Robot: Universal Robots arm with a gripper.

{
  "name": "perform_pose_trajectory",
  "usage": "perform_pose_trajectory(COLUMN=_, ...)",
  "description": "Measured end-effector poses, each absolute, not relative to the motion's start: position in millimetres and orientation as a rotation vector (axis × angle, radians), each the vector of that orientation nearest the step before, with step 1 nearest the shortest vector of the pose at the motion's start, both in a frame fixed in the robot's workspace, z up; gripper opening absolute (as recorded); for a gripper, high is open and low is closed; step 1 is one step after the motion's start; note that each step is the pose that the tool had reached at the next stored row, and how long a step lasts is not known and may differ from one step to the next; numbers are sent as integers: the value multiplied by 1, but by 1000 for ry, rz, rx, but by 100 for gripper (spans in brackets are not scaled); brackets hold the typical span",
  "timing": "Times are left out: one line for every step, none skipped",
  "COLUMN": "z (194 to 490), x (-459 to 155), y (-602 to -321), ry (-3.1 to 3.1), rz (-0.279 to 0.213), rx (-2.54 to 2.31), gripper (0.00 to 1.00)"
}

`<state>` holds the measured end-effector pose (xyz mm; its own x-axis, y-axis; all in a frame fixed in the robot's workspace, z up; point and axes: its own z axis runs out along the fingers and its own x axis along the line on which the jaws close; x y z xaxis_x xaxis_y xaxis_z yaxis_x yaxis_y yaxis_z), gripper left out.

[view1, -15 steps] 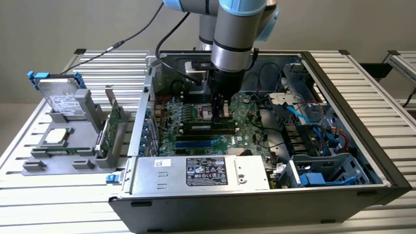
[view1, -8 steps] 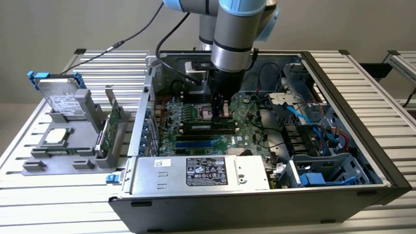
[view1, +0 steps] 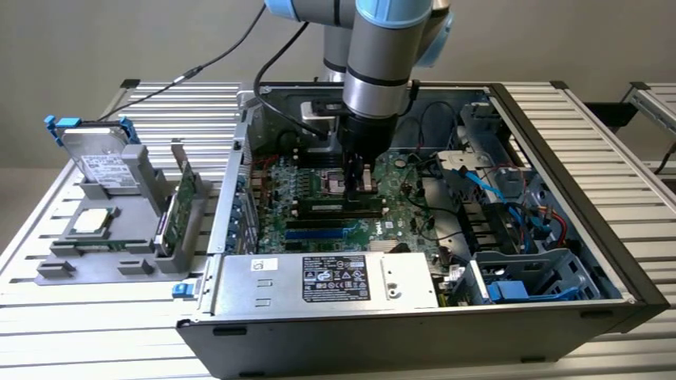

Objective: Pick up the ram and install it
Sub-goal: 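Insert the ram into the slot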

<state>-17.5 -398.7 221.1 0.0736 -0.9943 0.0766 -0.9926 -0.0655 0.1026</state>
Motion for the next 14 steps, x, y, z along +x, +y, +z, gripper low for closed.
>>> perform_pose_trajectory(z=221, x=-17, y=-399, ry=-2055, rz=-21, rx=2204, gripper=14)
perform_pose_trajectory(z=221, x=-17, y=-399, ry=-2055, rz=-21, rx=2204, gripper=14)
perform_pose_trajectory(z=221, x=-17, y=-399, ry=-2055, rz=-21, rx=2204, gripper=14)
perform_pose_trajectory(z=221, x=-17, y=-399, ry=-2055, rz=-21, rx=2204, gripper=14)
perform_pose_trajectory(z=221, x=-17, y=-399, ry=-2055, rz=-21, rx=2204, gripper=14)
perform_pose_trajectory(z=221, x=-17, y=-399, ry=-2055, rz=-21, rx=2204, gripper=14)
perform_pose_trajectory(z=220, x=-17, y=-399, ry=-2055, rz=-21, rx=2204, gripper=14)
perform_pose_trajectory(z=220, x=-17, y=-398, ry=-2055, rz=-21, rx=2204, gripper=14)
perform_pose_trajectory(z=220, x=-17, y=-398, ry=-2056, rz=-21, rx=2204, gripper=14)
perform_pose_trajectory(z=220, x=-17, y=-398, ry=-2057, rz=-21, rx=2203, gripper=14)
perform_pose_trajectory(z=220, x=-17, y=-397, ry=-2058, rz=-21, rx=2201, gripper=14)
perform_pose_trajectory(z=220, x=-17, y=-397, ry=-2059, rz=-21, rx=2201, gripper=14)
perform_pose_trajectory(z=220, x=-17, y=-397, ry=-2059, rz=-21, rx=2200, gripper=14)
perform_pose_trajectory(z=220, x=-17, y=-397, ry=-2059, rz=-21, rx=2200, gripper=14)
